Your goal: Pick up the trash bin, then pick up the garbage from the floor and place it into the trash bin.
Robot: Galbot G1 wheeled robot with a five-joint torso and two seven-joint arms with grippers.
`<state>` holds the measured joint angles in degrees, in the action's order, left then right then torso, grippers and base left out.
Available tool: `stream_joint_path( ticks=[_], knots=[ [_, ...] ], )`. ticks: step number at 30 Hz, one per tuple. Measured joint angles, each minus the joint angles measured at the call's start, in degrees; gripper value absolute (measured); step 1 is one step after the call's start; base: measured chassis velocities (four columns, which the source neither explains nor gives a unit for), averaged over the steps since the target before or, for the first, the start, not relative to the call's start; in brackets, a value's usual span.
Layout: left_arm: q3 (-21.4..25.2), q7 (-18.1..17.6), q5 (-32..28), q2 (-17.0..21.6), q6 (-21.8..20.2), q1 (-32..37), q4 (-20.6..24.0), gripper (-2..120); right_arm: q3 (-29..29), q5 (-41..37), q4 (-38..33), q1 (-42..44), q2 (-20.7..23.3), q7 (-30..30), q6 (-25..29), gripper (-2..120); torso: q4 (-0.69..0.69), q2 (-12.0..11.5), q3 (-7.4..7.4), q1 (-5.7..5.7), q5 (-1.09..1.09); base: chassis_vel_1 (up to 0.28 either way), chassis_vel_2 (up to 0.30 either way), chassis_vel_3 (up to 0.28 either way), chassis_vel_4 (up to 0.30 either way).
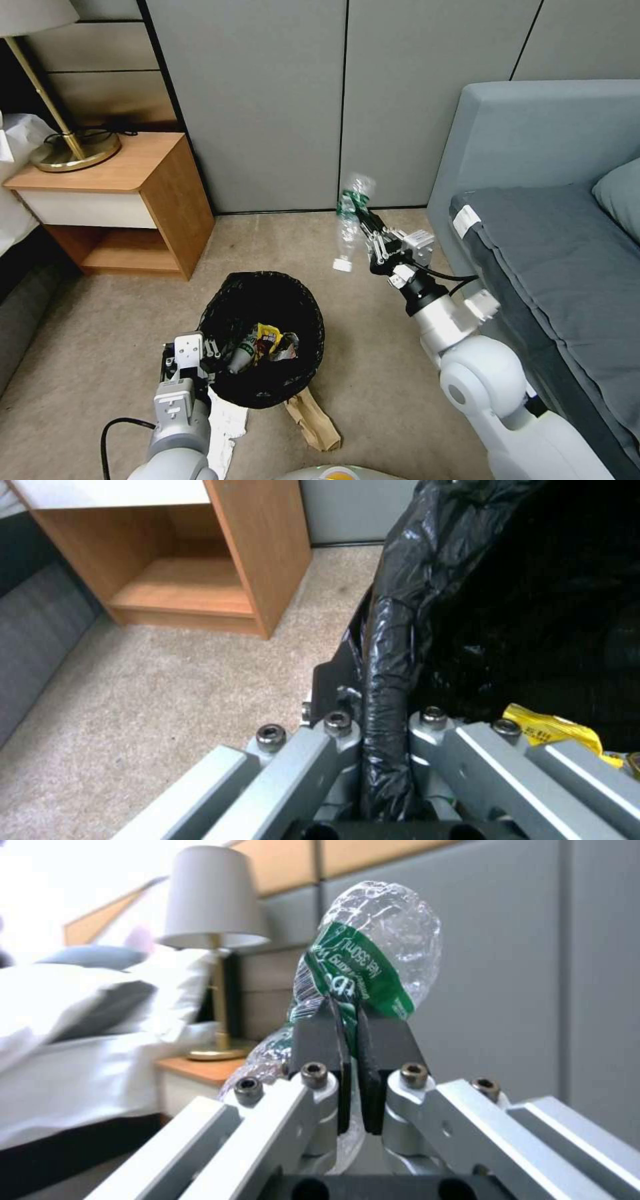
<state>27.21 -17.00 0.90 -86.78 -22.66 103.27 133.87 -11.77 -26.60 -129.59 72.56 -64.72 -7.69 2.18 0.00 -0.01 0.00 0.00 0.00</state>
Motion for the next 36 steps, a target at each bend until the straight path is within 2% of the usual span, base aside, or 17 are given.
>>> stream_joint_path(
  ticks=[5,10,15,19,30,35,36],
  knots=[
    [-0.02,0.01,-0.13,0.02,-0.09,-0.26,-0.03,0,1.67,1.43,-1.14,3.69,2.51,-2.92,1.97,2,-0.01,0.0,0.0,0.0,0.0,0.0,0.0,0.0,0.0],
    [-0.08,0.01,-0.15,0.0,-0.11,-0.34,-0.05,0,3.13,3.05,-0.85,5.26,3.44,-3.26,2.82,2,-0.01,0.0,0.0,0.0,0.0,0.0,0.0,0.0,0.0],
    [-0.92,0.02,0.07,-0.22,-0.11,-0.26,-0.05,0,8.06,8.98,5.25,6.73,3.33,-3.91,6.34,2,0.0,0.0,0.0,0.0,0.01,0.0,0.0,0.0,0.0],
    [-1.03,0.02,0.16,-0.24,-0.12,-0.17,-0.05,0,10.75,11.21,9.16,6.38,2.85,-3.94,7.11,2,0.0,0.0,0.0,0.0,0.0,0.0,0.0,0.0,0.0],
    [-1.83,0.04,0.62,-0.63,-0.06,0.34,0.16,0,17.08,14.02,16.21,2.7,0.77,-3.03,6.0,2,0.0,0.0,0.0,0.0,0.0,0.0,0.0,0.0,0.0],
    [-1.88,0.05,0.75,-0.71,-0.05,0.16,0.15,0,18.54,15.0,16.83,2.05,0.76,-2.91,4.64,17,0.0,0.0,0.0,0.0,0.0,0.0,0.0,0.0,0.0],
    [-1.88,0.05,0.75,-0.71,-0.05,0.16,0.15,0,18.54,15.0,16.83,2.05,0.76,-2.91,4.64,17,0.0,0.0,0.0,0.0,0.0,0.0,0.0,0.0,0.0]
  ],
)
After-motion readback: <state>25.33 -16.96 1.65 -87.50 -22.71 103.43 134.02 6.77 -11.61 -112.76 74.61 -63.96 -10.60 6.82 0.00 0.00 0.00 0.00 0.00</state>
